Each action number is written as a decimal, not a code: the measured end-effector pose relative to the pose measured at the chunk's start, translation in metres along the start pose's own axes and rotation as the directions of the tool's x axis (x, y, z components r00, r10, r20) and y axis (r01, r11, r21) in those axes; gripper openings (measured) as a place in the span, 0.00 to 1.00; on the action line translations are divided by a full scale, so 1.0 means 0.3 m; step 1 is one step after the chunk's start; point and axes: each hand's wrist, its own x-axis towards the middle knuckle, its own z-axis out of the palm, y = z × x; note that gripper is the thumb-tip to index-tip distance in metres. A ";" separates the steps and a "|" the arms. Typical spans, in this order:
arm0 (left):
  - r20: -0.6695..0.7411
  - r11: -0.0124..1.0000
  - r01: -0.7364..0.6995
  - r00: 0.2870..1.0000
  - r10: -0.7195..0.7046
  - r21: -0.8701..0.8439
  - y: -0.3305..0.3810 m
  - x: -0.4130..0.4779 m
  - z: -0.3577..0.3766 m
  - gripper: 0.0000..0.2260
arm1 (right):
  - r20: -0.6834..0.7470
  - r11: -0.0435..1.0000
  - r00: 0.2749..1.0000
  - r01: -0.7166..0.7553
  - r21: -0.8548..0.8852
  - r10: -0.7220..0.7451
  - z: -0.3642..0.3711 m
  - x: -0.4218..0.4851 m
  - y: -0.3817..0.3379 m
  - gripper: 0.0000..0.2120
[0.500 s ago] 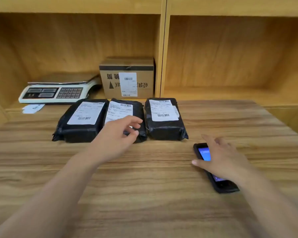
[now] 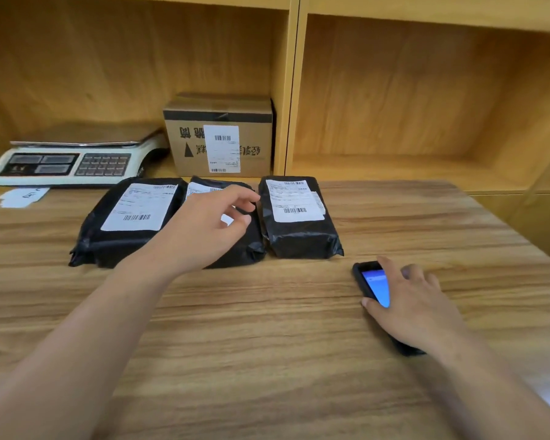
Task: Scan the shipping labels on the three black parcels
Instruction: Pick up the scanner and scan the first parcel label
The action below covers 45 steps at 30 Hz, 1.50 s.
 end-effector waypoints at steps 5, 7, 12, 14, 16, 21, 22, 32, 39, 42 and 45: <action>-0.034 1.000 0.008 0.999 -0.007 0.007 -0.049 0.015 -0.034 0.14 | 0.002 0.999 1.000 -0.029 0.046 0.029 -0.009 0.001 -0.019 0.42; -0.027 1.000 -0.001 1.000 0.002 0.024 -0.065 0.019 -0.052 0.15 | -0.011 0.990 0.999 -0.035 0.136 0.037 -0.028 0.003 -0.017 0.42; -0.049 0.997 0.011 0.999 -0.008 0.075 -0.107 0.029 -0.127 0.15 | -0.084 0.907 0.996 0.063 0.416 -0.030 -0.120 0.013 -0.021 0.39; -0.078 0.994 0.040 0.996 -0.032 0.098 -0.135 0.032 -0.168 0.15 | -0.132 0.866 0.988 0.138 0.480 -0.084 -0.163 0.015 -0.045 0.37; -0.141 0.993 0.086 0.987 -0.074 0.084 -0.174 0.034 -0.208 0.15 | -0.164 0.824 0.977 0.202 0.529 -0.134 -0.202 0.022 -0.083 0.37; -0.204 0.975 0.197 0.963 -0.173 0.101 -0.251 0.030 -0.266 0.13 | -0.229 0.763 0.947 0.319 0.562 -0.226 -0.286 0.085 -0.201 0.39; -0.211 0.972 0.209 0.960 -0.183 0.104 -0.260 0.029 -0.272 0.13 | -0.245 0.759 0.937 0.346 0.552 -0.249 -0.297 0.105 -0.224 0.40; -0.224 0.924 0.370 0.913 -0.342 0.100 -0.301 0.064 -0.249 0.13 | -0.175 0.779 0.836 0.548 0.306 -0.519 -0.293 0.223 -0.490 0.49; -0.249 0.894 0.417 0.894 -0.372 0.162 -0.325 0.073 -0.247 0.14 | -0.107 0.763 0.815 0.573 0.298 -0.570 -0.242 0.253 -0.554 0.49; -0.279 0.869 0.449 0.879 -0.387 0.210 -0.361 0.077 -0.258 0.16 | -0.107 0.770 0.815 0.574 0.279 -0.569 -0.236 0.270 -0.557 0.49; -0.284 0.842 0.501 0.852 -0.439 0.201 -0.406 0.073 -0.252 0.19 | -0.097 0.768 0.814 0.575 0.282 -0.573 -0.230 0.269 -0.557 0.48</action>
